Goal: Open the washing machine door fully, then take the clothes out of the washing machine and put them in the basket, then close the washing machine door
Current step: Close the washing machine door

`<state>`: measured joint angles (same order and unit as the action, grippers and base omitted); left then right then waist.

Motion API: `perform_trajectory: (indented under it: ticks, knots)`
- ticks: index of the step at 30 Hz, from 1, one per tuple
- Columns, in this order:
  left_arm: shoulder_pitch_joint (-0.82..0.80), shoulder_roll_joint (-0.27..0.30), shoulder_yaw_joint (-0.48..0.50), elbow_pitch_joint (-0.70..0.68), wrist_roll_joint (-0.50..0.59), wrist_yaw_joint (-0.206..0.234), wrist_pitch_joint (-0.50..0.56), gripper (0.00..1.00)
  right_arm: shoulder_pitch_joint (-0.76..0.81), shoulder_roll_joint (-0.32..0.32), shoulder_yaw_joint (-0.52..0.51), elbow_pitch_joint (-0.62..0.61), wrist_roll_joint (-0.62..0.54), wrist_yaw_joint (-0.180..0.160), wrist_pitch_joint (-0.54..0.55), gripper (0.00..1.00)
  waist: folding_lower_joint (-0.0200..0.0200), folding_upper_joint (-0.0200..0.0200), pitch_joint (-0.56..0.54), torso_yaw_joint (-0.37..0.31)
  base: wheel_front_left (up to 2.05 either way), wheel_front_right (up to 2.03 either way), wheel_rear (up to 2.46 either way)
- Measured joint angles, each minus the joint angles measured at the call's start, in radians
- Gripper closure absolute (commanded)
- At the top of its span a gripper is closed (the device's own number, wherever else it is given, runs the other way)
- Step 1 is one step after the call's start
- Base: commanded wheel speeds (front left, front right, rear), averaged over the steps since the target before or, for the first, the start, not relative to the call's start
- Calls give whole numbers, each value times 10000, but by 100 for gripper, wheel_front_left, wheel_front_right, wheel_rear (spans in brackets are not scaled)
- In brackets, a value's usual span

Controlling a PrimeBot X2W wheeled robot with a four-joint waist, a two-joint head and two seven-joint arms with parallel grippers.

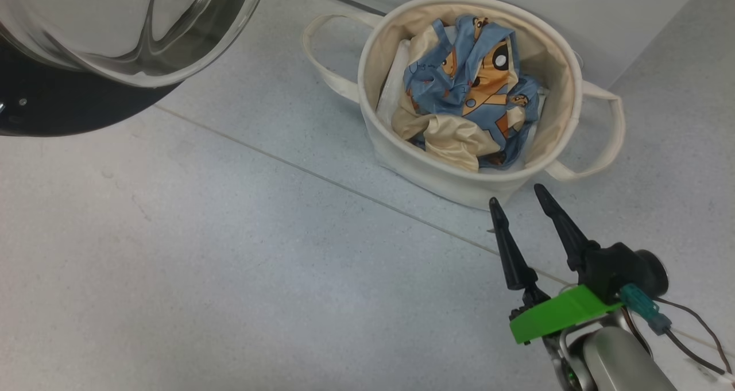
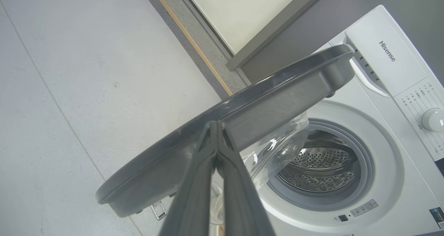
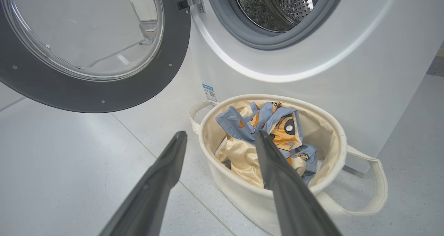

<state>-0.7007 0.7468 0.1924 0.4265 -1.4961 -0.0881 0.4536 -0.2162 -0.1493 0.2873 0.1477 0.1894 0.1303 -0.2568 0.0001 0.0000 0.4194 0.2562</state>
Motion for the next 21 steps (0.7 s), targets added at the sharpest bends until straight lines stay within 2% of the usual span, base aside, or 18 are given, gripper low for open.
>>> perform_trajectory:
  ticks: [8, 21]
  knots:
    - [-694, 12, -40, 309, 324, 50, -441, 100, 34, -150, -69, 2, -4, 0, 0, 0, 0, 0, 48, 43, 0, 0, 0]
    - [-1218, -59, -456, 1592, 851, -196, -1022, 100, 633, -343, -167, -56, -46, 0, 0, 0, -1, 0, -278, -94, 0, 0, 0]
